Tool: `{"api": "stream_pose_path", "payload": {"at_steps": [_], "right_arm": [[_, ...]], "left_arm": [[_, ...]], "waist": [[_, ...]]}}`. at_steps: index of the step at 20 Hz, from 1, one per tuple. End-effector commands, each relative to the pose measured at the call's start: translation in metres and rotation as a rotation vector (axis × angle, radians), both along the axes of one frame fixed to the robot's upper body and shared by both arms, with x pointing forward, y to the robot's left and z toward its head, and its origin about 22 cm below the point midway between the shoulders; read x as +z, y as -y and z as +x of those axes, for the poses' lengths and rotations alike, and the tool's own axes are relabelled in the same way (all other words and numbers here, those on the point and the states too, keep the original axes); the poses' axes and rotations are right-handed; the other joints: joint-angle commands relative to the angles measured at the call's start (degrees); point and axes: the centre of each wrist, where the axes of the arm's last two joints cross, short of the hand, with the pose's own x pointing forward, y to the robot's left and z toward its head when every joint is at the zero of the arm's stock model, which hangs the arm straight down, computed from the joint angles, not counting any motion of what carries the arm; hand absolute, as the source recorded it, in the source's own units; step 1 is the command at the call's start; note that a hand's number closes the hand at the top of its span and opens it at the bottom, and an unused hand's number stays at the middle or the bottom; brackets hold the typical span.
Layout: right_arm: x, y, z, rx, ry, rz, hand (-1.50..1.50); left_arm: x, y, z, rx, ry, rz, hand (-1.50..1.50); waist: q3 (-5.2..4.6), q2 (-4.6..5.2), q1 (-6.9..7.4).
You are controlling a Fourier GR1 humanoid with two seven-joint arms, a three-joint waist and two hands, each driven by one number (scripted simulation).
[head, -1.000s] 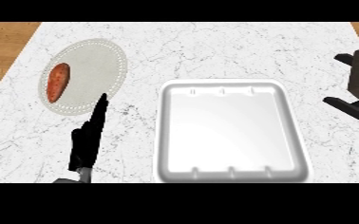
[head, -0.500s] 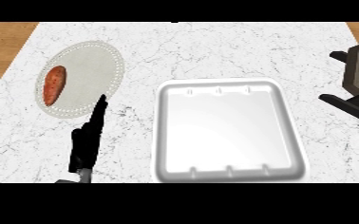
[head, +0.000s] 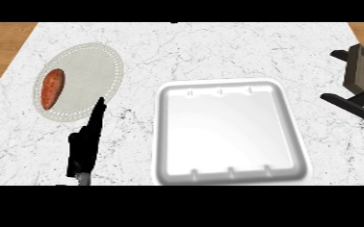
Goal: Pick the squash from the tray and place it in the tiered basket
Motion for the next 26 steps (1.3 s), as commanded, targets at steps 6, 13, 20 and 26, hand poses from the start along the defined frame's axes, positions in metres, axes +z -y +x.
{"api": "stream_pose_path", "payload": {"at_steps": [6,13,20,26], "right_arm": [[0.035,0.042,-0.061,-0.379,0.212,0.027,-1.50],[0.043,0.095,-0.155,-0.485,0.232,0.113,-1.50],[0.044,0.119,-0.228,-0.461,0.212,0.120,-1.50],[0.036,0.126,-0.252,-0.360,0.195,0.131,-1.50]], "left_arm": [[-0.013,0.007,-0.019,-0.007,-0.069,-0.006,0.00],[-0.012,-0.003,-0.013,0.040,-0.054,-0.008,0.00],[-0.010,-0.009,-0.016,0.069,-0.066,-0.018,0.00],[-0.014,-0.023,-0.028,0.087,-0.074,-0.018,0.00]], "waist": [[-0.23,0.47,-0.06],[0.01,0.35,-1.94],[0.22,-0.16,-3.68],[0.59,-0.64,-5.03]]}}
